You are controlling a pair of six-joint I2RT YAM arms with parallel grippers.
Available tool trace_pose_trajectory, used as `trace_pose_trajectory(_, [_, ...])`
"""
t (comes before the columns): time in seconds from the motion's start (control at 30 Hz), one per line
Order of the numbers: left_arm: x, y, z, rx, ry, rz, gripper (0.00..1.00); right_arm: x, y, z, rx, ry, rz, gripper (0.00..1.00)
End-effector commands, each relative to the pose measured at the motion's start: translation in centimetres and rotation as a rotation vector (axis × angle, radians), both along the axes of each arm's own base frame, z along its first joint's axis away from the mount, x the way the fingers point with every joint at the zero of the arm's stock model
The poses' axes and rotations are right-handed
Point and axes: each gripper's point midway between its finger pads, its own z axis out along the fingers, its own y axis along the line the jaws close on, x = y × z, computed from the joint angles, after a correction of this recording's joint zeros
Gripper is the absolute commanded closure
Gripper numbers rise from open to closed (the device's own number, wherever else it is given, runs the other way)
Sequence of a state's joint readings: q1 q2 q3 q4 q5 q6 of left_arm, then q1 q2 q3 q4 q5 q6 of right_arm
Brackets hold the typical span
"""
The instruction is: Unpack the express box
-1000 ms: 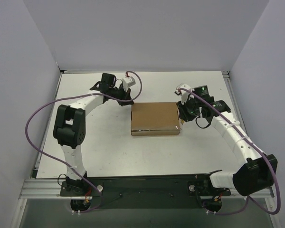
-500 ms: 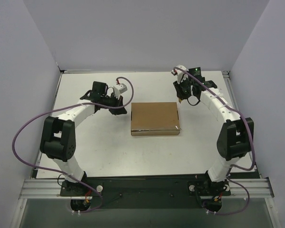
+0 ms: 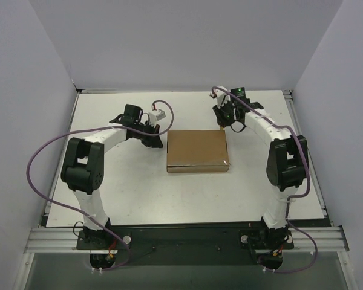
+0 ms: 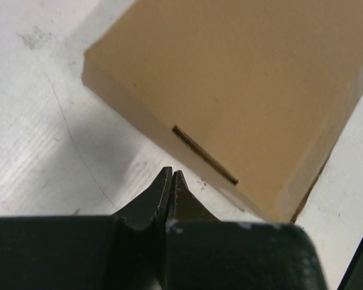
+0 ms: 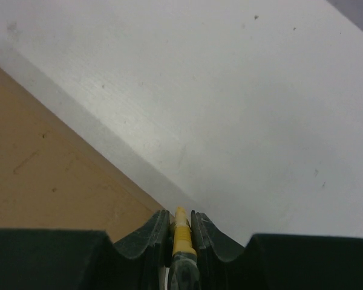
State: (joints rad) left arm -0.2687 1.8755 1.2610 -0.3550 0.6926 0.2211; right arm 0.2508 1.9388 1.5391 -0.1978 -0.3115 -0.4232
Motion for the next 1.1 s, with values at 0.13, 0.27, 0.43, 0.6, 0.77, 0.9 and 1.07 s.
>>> trace_pose_trajectory(0.13, [4.0,-4.1,2.7,-0.126,-0.076,-0.088,1.00,-10.0,-0.1,1.3,-0.016,0.085,0.099,1.00])
trace_pose_trajectory(0.27, [4.6,-5.6,3.0,-0.137,-0.072,-0.097,1.00,-11.1,-2.0,1.6,-0.082,0.057,0.043,1.00])
trace_pose_trajectory(0.43, [6.5,-3.6,7.1,-0.169,-0.132,0.003,1.00,-9.5,-0.9,8.6,0.014,-0.085,0.051,1.00])
trace_pose_trajectory(0.6, [5.0,-3.5,12.0,-0.357,-0.142,-0.087,1.00,-10.6,4.0,13.0,0.099,-0.145,0.182,1.00])
trace_pose_trajectory(0.77, [0.7,-4.6,10.6,-0.436,0.028,-0.184,1.00,-13.7,9.8,13.5,0.169,-0.103,0.332,1.00])
trace_pose_trajectory(0.9, [-2.4,-4.3,7.5,-0.426,0.170,-0.194,1.00,-16.6,14.2,11.7,0.216,-0.023,0.447,1.00])
trace_pose_trajectory(1.07, [-4.9,-3.7,3.0,-0.395,0.366,-0.195,1.00,-19.1,19.0,9.5,0.260,0.015,0.582,1.00])
